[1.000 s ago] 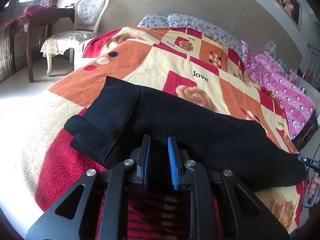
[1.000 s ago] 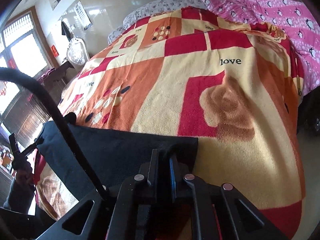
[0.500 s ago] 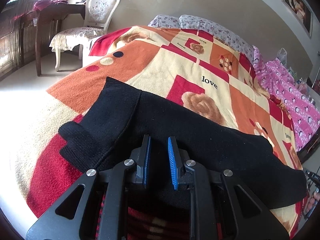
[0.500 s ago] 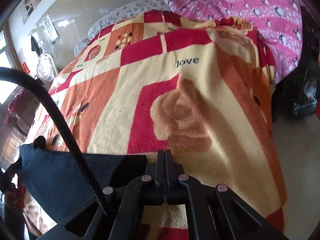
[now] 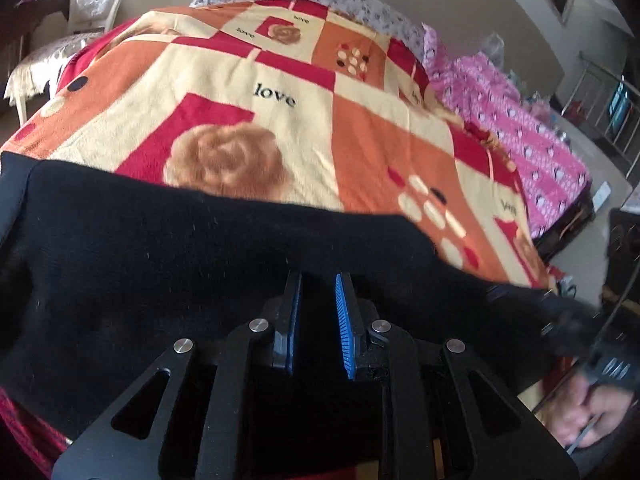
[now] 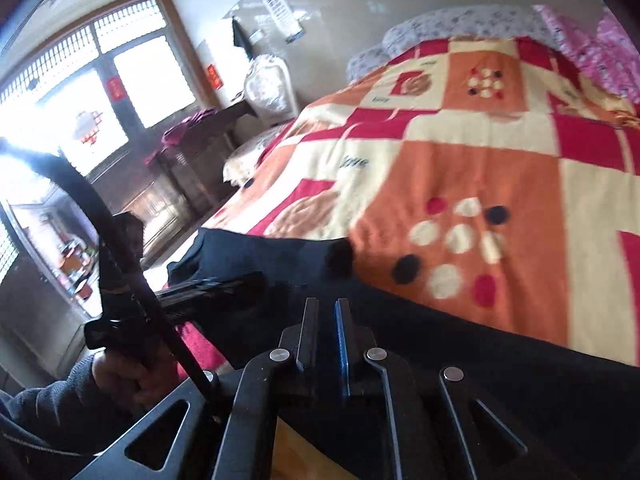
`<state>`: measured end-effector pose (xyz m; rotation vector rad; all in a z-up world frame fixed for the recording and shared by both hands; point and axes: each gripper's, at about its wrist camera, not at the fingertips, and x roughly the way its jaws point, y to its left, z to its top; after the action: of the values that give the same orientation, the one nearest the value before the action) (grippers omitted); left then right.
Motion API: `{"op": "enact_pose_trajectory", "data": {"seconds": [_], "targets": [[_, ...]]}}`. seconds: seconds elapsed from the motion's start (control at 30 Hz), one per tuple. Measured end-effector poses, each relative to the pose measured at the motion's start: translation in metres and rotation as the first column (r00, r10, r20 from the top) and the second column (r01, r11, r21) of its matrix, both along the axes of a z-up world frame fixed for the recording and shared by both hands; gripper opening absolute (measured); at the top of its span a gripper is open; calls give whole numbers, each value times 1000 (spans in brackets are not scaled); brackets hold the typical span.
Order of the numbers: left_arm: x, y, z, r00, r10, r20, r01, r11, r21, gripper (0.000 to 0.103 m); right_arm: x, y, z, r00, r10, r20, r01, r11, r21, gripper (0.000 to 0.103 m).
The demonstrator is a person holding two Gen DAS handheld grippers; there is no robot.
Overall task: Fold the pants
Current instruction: 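Lift the pants with both grippers and fold them toward the right gripper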
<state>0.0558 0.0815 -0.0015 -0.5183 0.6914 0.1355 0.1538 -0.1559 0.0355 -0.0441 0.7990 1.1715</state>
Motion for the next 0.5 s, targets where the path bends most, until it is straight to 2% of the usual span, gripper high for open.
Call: {"op": "enact_pose_trajectory", "data": {"seconds": [0.07, 0.1, 0.13, 0.2, 0.27, 0.3, 0.37, 0.43, 0.5], "targets": [[14, 12, 1, 1000, 9, -25, -10, 998, -55, 16, 7, 40, -17, 998, 39, -41, -41, 998, -54, 7], [21, 18, 0, 1000, 9, -28, -11, 997, -79, 16, 14, 59, -29, 1000, -7, -16, 5, 991, -134, 6], [26, 23, -3, 999, 12, -31, -15, 995, -97, 16, 21, 67, -37, 999, -50, 2, 49, 984, -173, 0], [34, 31, -7, 999, 29, -21, -32, 993, -115, 16, 39, 66, -44, 996, -84, -40, 78, 990, -116, 0], [37, 32, -6, 999, 43, -31, -46, 991, -126, 16, 44, 71, -41, 994, -110, -22, 106, 984, -143, 0], [34, 30, -3, 998, 44, -36, -48, 991, -122, 16, 46, 72, -40, 992, -124, -11, 120, 980, -158, 0], [19, 23, 7, 998, 46, -38, -49, 996, -80, 16, 48, 69, -38, 990, -123, -67, 111, 982, -154, 3], [-2, 23, 20, 998, 66, 8, -65, 997, -30, 16, 45, 65, -23, 992, -106, -71, 94, 985, -147, 6], [-24, 35, 31, 991, 121, 60, -124, 991, 42, 19, 39, 70, -2, 995, -87, -41, 82, 991, -102, 8]]}}
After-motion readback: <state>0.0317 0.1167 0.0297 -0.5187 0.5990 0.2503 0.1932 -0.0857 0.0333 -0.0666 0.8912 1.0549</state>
